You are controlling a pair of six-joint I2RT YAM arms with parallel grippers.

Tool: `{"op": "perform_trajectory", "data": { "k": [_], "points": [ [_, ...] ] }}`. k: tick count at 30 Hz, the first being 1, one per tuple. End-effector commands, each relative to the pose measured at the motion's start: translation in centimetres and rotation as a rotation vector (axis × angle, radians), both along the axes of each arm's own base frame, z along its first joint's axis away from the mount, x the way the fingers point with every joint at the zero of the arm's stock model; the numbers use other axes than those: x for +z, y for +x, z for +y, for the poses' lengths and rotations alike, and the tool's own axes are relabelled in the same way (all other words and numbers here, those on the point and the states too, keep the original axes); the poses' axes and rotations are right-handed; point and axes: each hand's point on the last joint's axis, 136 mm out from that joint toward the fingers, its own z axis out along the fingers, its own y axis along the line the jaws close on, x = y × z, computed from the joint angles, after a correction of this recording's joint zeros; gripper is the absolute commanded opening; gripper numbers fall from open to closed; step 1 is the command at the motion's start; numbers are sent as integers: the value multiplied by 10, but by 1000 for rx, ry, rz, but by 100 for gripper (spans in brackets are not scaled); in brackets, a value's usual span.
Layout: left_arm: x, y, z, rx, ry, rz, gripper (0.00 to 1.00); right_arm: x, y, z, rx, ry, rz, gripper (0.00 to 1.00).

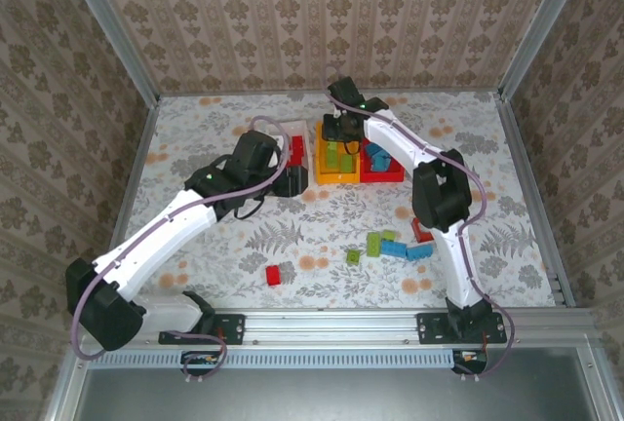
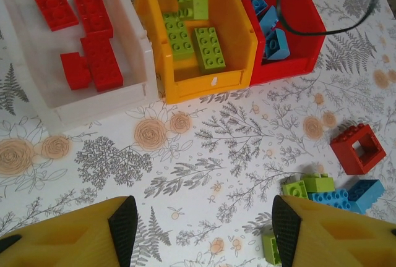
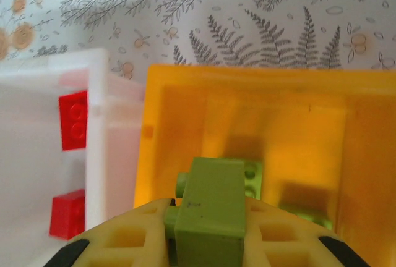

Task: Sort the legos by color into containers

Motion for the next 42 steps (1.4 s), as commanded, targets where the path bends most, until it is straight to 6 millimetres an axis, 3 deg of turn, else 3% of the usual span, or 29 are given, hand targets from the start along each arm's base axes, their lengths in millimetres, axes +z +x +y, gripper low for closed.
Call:
{"op": "perform_trajectory", "data": {
  "k": [1,5,8,12,19,25,28,35,39,42],
  "points": [
    [11,5,-11,-39,-10,-34,62,-2,1,-15,-9,-88,15,23],
    [7,6,-14,-49,-7,-24,62,-11,3,-27,-33,-133,30,28],
    [6,6,-15,-57,-4,-19,62,-8,3,-27,-21,-140,34,43],
    [2,5,-19,-71,-1,-5,62,21,1,-23,9,-123,-16,57],
    [-8,3,-39,-153,-7,34,65,90,-21,-38,27,-114,-156,58],
    [-30,-5,-82,-282,18,81,66,110,-76,-82,-8,-128,-227,62],
    [-41,-13,-110,-363,37,96,67,104,-110,-113,-63,-150,-211,64],
    [-76,-36,-185,-559,54,157,67,87,-202,-209,-369,-151,-114,68],
    [-96,-46,-224,-634,66,182,67,78,-248,-242,-472,-142,-59,70],
    [-107,-51,-249,-677,79,181,67,79,-272,-259,-516,-155,-25,70]
  ]
}}
